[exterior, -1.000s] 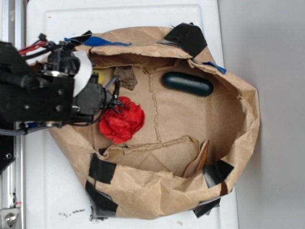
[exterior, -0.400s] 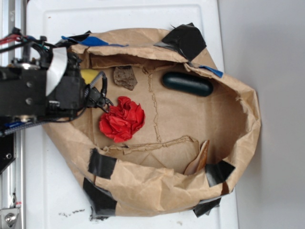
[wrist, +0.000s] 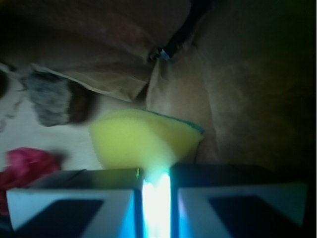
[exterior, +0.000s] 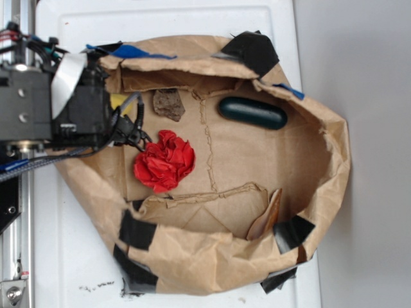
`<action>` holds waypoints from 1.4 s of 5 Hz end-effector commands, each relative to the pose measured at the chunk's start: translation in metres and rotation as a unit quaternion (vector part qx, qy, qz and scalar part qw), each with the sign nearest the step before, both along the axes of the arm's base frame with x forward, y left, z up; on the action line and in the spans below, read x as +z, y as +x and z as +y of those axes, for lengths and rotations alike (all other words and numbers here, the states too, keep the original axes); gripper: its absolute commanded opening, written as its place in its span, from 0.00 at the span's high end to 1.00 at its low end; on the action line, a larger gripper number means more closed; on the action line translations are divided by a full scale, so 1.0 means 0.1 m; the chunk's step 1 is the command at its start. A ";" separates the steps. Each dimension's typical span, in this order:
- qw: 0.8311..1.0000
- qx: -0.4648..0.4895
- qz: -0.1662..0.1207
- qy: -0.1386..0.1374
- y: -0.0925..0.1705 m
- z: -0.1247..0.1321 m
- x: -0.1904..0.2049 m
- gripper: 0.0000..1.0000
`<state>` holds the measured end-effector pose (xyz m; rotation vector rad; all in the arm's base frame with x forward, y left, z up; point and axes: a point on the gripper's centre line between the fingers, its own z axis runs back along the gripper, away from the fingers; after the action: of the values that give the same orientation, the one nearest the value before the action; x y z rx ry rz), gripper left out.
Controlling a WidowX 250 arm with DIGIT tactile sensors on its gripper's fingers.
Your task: Grab the green sponge.
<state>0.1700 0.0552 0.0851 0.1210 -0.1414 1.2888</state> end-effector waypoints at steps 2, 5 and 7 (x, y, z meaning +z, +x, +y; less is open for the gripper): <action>0.997 -0.059 -0.048 -0.016 0.76 -0.09 0.51 1.00; 0.971 -0.238 -0.016 -0.007 0.90 -0.21 0.56 1.00; 0.958 -0.284 -0.002 -0.033 0.58 -0.30 0.62 1.00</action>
<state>0.2353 0.0229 0.1371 0.0183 -0.0862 0.7279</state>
